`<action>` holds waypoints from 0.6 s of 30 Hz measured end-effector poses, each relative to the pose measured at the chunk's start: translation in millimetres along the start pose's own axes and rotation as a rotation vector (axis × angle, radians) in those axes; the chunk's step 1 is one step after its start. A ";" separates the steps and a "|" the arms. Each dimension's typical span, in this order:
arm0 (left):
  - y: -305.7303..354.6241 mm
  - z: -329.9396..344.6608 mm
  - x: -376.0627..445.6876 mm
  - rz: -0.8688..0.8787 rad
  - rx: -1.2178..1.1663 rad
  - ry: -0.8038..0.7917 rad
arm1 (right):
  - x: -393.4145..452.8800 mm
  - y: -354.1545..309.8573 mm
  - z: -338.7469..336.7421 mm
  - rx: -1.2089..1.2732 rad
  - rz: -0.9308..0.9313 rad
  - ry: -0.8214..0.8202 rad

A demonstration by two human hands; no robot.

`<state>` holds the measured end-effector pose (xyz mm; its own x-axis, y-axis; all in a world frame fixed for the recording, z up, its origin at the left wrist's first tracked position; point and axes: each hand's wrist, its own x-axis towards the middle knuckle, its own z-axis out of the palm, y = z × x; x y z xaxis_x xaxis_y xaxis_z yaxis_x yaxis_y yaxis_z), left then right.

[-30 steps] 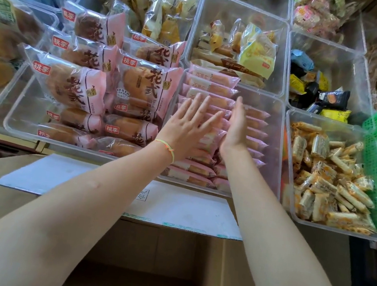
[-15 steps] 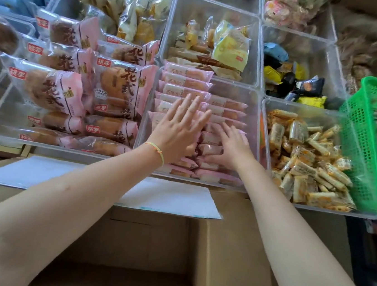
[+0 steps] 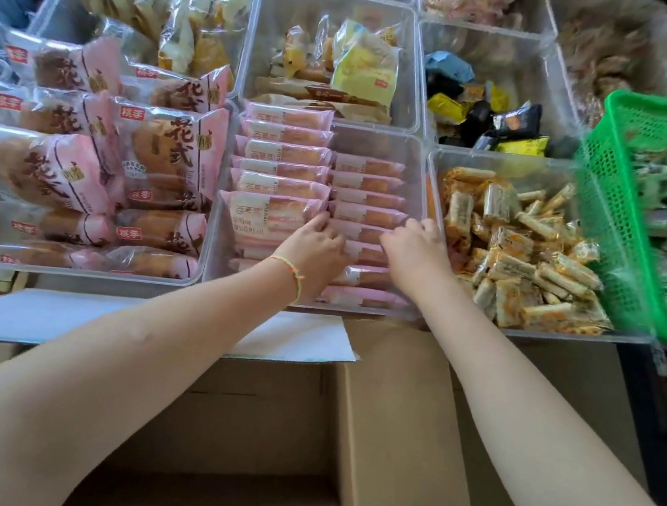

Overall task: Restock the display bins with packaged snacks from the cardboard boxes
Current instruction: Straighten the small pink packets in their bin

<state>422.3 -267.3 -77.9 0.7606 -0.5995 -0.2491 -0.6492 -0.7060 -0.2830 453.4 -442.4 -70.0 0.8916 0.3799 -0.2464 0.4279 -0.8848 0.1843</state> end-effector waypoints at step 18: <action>3.2 -31.8 11.2 -0.219 -0.130 -0.183 | -24.7 -1.9 -15.1 -0.157 -0.038 -0.147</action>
<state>429.0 -288.3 -52.1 0.8608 -0.3585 -0.3613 -0.4549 -0.8602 -0.2304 432.9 -446.1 -49.9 0.8480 0.3587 -0.3902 0.4891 -0.8132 0.3153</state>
